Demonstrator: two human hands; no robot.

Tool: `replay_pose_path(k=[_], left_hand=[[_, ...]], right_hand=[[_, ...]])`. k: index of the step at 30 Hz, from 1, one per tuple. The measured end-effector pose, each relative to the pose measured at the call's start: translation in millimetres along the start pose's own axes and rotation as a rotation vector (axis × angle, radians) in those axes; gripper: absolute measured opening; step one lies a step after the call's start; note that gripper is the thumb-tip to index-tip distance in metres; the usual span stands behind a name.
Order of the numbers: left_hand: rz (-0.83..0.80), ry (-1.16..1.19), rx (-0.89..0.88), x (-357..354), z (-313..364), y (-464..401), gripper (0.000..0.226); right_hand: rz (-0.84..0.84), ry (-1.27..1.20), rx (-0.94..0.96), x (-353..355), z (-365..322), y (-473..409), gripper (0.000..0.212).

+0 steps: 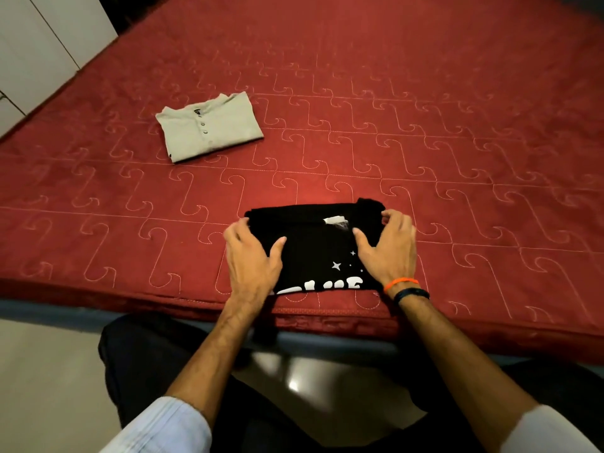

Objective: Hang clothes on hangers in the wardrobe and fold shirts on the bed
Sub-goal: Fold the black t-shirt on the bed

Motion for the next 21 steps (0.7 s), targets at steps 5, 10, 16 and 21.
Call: replay_pose_path(k=[5, 10, 16, 21], left_hand=[[-0.140, 0.035, 0.319, 4, -8, -9, 0.082], [-0.269, 0.288, 0.643, 0, -23, -26, 0.065], [-0.260, 0.400, 0.528, -4, -19, -27, 0.033], [-0.167, 0.451, 0.456, 1, -18, -28, 0.023]], right_hand=[[-0.222, -0.138, -0.344, -3, 15, -7, 0.062], [-0.357, -0.254, -0.483, -6, 18, -14, 0.042], [-0.365, -0.379, -0.349, -8, 8, -15, 0.027], [-0.288, -0.457, -0.266, -10, -3, -21, 0.029]])
Point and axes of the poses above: each hand's wrist, its own y-axis away from the middle knuckle, its own x-axis out of the back of the hand, z = x × y, the point moved 4 cm from there along -y, towards the middle knuckle, and after that the axes turned 3 degrees about y, right-handed, at the moved point
